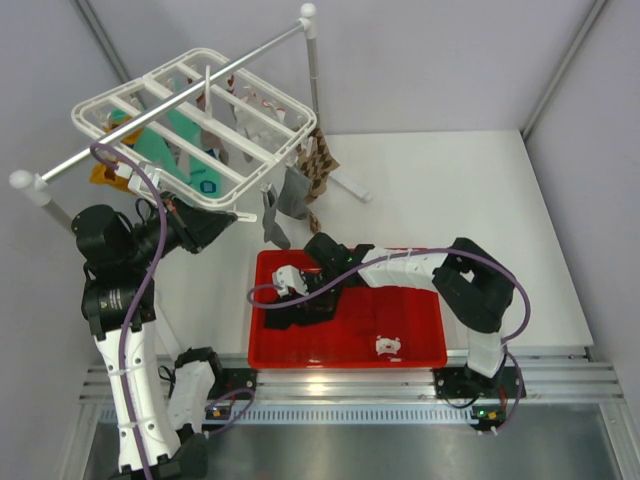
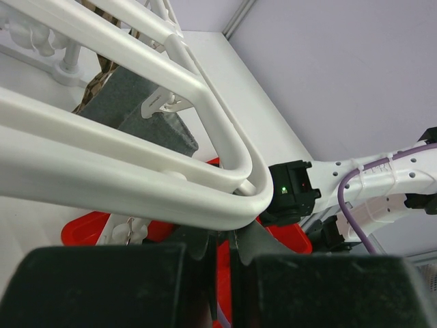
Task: Clip the socks to the hanger
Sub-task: Pick up the sock from the bin.
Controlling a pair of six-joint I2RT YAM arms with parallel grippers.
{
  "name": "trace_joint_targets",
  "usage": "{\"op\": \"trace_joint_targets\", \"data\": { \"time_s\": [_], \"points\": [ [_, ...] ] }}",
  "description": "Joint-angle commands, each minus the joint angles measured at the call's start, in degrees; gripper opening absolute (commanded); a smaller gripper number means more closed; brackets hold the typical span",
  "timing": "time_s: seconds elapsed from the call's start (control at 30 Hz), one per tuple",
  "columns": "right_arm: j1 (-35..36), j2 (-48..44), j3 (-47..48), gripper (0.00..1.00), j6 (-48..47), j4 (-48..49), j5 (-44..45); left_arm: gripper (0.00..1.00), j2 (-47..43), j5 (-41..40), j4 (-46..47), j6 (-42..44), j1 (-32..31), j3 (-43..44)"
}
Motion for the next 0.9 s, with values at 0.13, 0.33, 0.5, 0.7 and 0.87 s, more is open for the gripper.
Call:
{"op": "trace_joint_targets", "data": {
  "time_s": [0.13,0.33,0.5,0.7,0.87],
  "points": [
    [0.95,-0.19,-0.23,0.21,-2.76,0.91,-0.59,0.00,0.62,5.02,-7.98,-0.04,-0.68,-1.36],
    [0.86,-1.07,-0.14,0.00,-1.97,1.62,-0.41,0.00,0.79,5.02,-7.98,-0.04,-0.68,-1.19],
    [0.51,-4.31,0.39,0.00,-0.74,0.65,-0.84,0.00,0.79,5.02,-7.90,-0.04,-0.59,-1.10],
    [-0.01,-9.85,1.44,0.00,2.42,-1.28,-2.34,0.00,0.88,5.02,-7.72,-0.39,-0.68,-0.92],
    [-0.10,-13.36,2.15,0.00,4.36,-2.51,-2.69,0.00,0.62,4.93,-7.55,-0.65,-0.68,-0.75]
  ]
}}
